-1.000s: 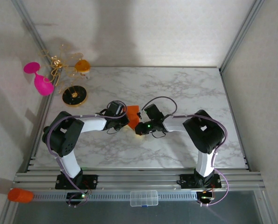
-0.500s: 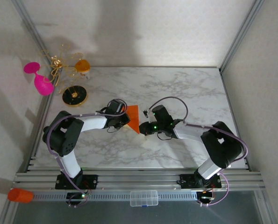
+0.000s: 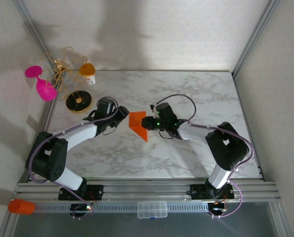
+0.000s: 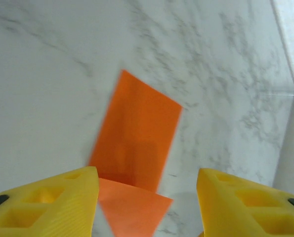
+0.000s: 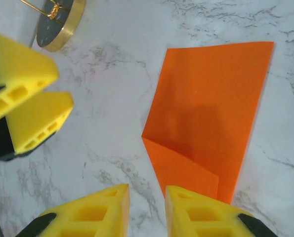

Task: Fold a paper plane with a square sheet of paper (pick it up from the middle)
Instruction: Third fold the triangle at the center of the table.

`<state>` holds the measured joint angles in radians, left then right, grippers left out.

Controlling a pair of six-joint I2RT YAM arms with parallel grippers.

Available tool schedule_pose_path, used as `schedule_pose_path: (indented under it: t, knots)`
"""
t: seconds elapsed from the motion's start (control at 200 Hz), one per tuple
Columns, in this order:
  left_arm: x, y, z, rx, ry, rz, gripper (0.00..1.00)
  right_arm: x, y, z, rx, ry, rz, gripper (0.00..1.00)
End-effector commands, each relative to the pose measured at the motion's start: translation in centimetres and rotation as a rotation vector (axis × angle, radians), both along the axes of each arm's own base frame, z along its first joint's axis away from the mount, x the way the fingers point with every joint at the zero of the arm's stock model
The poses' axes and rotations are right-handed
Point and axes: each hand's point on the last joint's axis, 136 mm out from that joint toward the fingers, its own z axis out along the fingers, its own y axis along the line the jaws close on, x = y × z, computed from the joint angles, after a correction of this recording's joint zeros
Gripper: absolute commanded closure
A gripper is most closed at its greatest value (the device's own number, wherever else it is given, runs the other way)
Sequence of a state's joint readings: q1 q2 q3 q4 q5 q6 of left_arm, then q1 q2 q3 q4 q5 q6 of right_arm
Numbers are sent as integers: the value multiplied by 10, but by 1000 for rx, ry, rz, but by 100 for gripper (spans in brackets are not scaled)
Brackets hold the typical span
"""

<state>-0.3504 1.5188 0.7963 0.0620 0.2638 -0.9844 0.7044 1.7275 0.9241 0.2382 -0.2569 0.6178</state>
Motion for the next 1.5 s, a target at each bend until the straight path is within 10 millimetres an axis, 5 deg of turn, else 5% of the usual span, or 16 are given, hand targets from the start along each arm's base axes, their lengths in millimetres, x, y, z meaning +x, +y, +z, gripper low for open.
schedule_pose_path:
  t: [0.0,0.245,0.646,1.096,1.497]
  knots:
    - [-6,8,-4,-9,3,34,39,7,1,-10,-23,43,-23,75]
    - [-17,2,-19,-68,38,24,30,8,9,-34,-62,125,-5,75]
    - [-21,-21,-28,-128,75,-64,26,2,-7,-79,-186,230,-46,77]
    - [-16,-39,-45,-135,127,-124,53,-2,-28,-101,-235,291,-92,79]
    - [-9,-47,-58,-116,145,-160,60,-5,-31,-106,-245,304,-88,81]
